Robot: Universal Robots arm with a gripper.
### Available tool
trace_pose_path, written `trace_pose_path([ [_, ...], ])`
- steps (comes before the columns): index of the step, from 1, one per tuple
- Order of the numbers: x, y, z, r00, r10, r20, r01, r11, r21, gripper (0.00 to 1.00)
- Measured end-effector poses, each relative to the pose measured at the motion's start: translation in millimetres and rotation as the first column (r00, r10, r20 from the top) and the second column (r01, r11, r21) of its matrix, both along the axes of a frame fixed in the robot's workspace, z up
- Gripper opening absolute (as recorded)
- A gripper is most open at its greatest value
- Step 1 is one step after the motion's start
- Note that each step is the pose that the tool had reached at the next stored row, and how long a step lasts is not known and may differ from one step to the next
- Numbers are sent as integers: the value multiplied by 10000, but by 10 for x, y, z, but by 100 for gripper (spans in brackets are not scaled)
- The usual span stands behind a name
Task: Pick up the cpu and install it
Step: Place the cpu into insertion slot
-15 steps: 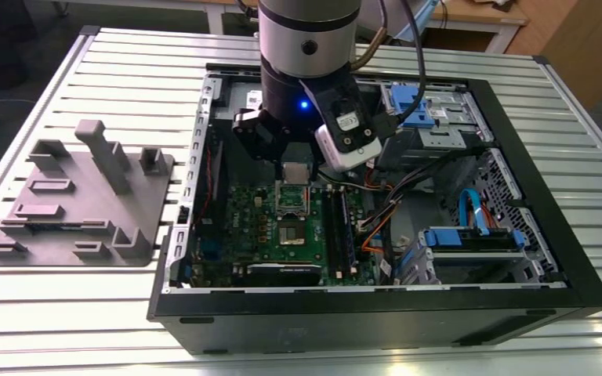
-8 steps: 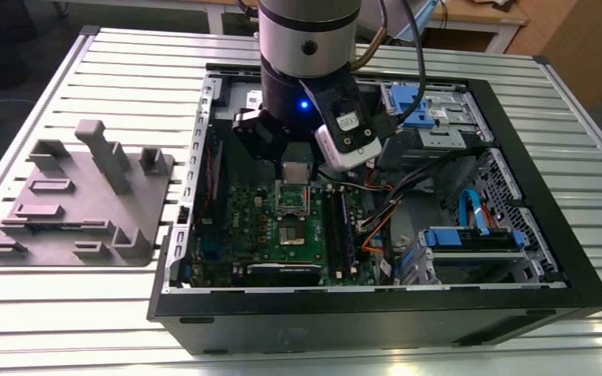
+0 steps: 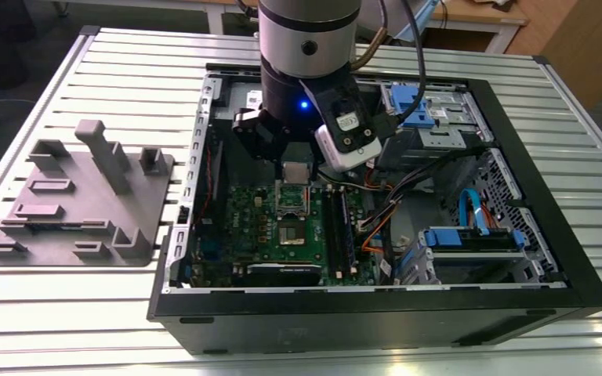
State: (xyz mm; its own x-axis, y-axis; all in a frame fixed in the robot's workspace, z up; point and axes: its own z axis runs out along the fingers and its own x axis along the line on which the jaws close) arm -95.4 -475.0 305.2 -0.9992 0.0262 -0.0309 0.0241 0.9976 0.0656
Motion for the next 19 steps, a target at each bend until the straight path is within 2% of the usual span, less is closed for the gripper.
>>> trace_pose_path([
  [7, 0, 0, -50, 10000, 0, 0, 0, 10000, 0, 47],
  [19, 0, 0, -267, 10000, 0, -6, 0, 10000, -21, 47],
])
